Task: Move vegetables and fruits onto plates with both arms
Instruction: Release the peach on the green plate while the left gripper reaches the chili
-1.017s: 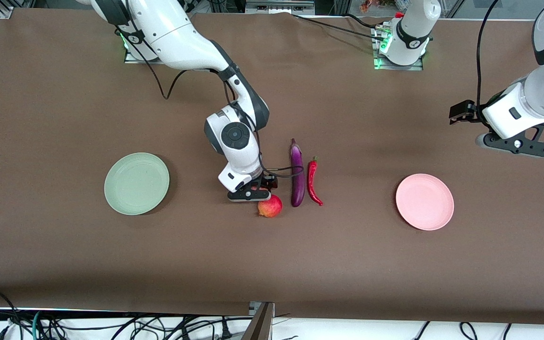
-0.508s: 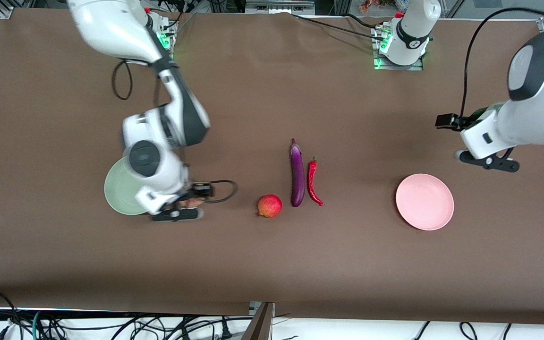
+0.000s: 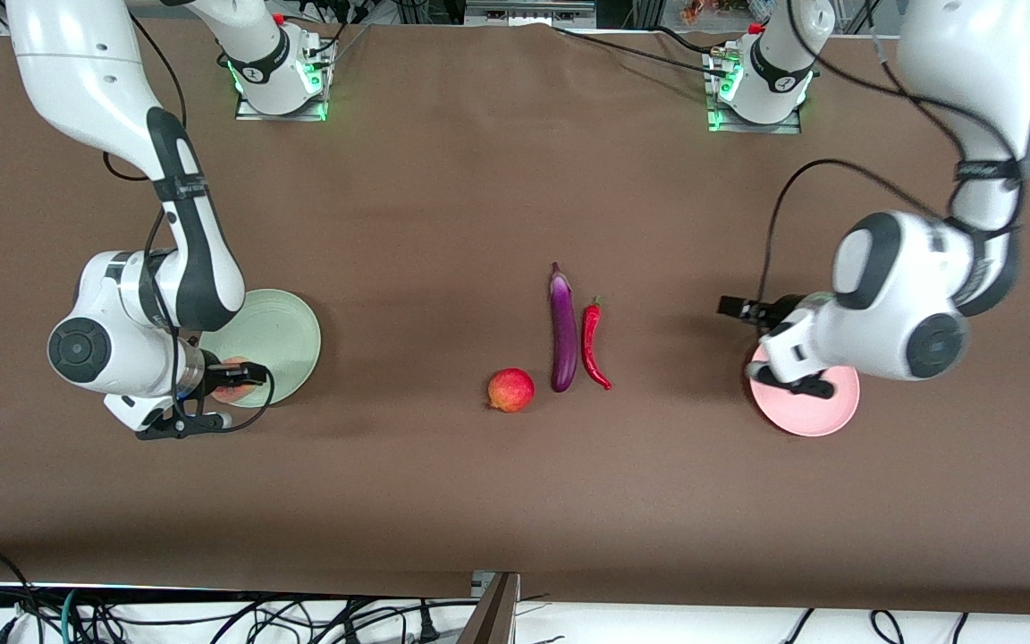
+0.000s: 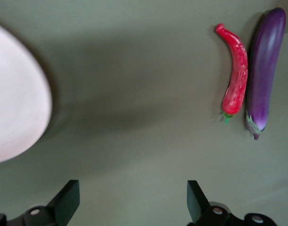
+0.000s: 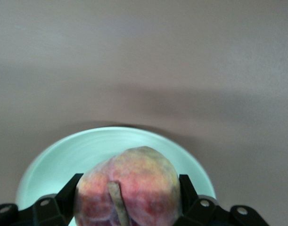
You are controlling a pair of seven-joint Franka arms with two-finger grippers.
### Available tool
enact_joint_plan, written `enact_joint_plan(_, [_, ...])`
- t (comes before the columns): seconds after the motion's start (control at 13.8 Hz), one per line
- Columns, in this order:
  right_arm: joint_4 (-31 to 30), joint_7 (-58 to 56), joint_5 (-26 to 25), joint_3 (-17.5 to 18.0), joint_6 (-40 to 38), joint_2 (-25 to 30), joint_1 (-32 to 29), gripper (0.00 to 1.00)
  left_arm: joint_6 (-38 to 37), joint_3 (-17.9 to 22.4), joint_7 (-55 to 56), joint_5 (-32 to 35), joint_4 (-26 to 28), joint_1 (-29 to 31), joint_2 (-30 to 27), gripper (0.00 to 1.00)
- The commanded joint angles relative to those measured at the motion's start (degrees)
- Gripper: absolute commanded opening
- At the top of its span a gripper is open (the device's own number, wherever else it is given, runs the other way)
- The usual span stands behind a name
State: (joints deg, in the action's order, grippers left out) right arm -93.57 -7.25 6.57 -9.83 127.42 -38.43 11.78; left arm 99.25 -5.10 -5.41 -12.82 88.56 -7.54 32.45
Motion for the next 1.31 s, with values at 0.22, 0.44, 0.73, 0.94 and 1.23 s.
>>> enact_joint_plan(0.22, [-3.7,2.7,1.5,1.3,0.1,4.7,0.5,0.99,10.5,0.8,17.6,0.0,-0.3,-10.5,4.9,1.0])
enact_joint_plan(0.44, [6.3,10.8,2.8,2.2,-11.7,4.9,2.0,0.99,16.7,1.0,19.5,0.2,1.3,-15.0,6.4,1.0])
enact_joint_plan(0.73, [10.7,22.3,2.7,4.1,-14.0,4.1,5.6,0.99,26.1,1.2,22.5,0.8,5.5,-19.5,7.7,1.0])
enact_joint_plan(0.94, [13.7,29.8,3.0,4.2,-13.6,2.8,9.1,0.99,26.3,1.1,23.2,7.0,5.7,-19.8,8.2,0.99])
enact_joint_plan(1.23, [20.5,38.7,4.2,4.3,-11.1,-2.1,13.6,0.99,28.3,1.2,23.2,7.2,5.7,-20.8,10.2,0.89])
